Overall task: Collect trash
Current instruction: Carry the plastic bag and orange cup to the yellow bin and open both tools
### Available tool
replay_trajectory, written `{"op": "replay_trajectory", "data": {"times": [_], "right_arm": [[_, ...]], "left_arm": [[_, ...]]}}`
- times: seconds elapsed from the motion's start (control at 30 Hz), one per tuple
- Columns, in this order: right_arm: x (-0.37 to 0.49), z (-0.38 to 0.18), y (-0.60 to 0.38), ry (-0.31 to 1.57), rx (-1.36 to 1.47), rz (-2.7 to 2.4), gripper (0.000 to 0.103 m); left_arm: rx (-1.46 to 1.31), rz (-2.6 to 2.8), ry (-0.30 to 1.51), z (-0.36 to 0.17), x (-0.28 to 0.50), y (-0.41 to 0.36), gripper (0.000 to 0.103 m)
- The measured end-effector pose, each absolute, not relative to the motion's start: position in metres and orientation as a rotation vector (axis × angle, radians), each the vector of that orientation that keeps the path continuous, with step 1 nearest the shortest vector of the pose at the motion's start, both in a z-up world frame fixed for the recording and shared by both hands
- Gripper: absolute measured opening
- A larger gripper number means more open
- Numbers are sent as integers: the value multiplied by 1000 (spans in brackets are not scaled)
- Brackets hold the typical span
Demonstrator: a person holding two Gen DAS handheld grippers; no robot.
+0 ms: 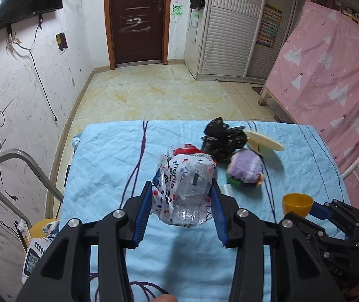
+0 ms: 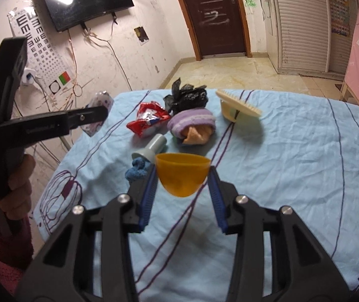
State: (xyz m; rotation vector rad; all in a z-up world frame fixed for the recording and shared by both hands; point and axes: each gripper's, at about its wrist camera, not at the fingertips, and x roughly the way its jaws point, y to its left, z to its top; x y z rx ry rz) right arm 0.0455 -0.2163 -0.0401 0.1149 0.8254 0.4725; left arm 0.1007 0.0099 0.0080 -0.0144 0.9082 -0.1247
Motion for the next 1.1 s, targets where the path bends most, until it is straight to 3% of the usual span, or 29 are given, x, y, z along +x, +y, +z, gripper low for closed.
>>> {"op": "replay_trajectory", "data": {"times": [1.1], "right_arm": [[-20, -13, -429, 628, 335, 163, 39]], "left_arm": [[223, -414, 868, 31, 76, -213, 36]]}}
